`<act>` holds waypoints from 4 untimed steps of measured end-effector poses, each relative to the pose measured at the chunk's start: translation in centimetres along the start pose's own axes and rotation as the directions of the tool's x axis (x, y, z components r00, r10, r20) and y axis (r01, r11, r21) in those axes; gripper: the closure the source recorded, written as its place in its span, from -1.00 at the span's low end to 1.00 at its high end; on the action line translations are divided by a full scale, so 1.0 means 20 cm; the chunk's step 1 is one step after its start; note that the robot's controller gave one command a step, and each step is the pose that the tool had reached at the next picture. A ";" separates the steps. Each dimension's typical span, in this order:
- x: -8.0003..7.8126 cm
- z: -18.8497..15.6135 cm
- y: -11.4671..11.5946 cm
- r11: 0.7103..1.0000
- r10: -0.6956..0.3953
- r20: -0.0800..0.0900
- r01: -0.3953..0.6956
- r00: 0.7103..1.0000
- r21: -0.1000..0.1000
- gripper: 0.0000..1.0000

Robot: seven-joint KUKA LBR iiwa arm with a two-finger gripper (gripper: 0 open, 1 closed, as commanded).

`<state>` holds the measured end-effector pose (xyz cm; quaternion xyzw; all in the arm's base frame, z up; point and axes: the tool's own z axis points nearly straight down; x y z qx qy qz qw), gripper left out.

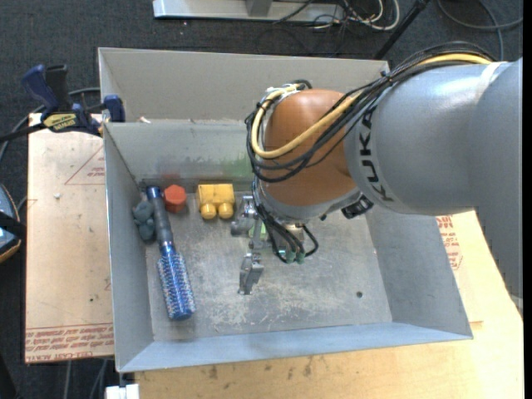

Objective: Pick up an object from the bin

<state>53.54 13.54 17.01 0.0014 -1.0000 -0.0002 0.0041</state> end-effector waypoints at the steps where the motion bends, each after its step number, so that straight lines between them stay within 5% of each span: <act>1: -0.38 0.19 -0.23 0.991 -0.135 0.012 0.135 0.991 0.003 -1.00; 2: -0.57 0.46 -0.60 0.983 -0.183 0.015 0.183 0.983 0.002 -1.00; 3: -0.57 0.44 -0.58 0.982 -0.189 0.017 0.189 0.982 0.002 1.00; 4: -0.61 -0.44 -0.65 0.936 -0.352 0.020 0.352 0.936 0.007 1.00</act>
Offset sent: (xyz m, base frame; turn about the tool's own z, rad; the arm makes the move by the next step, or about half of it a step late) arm 0.0745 -0.0433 -0.0360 -0.1400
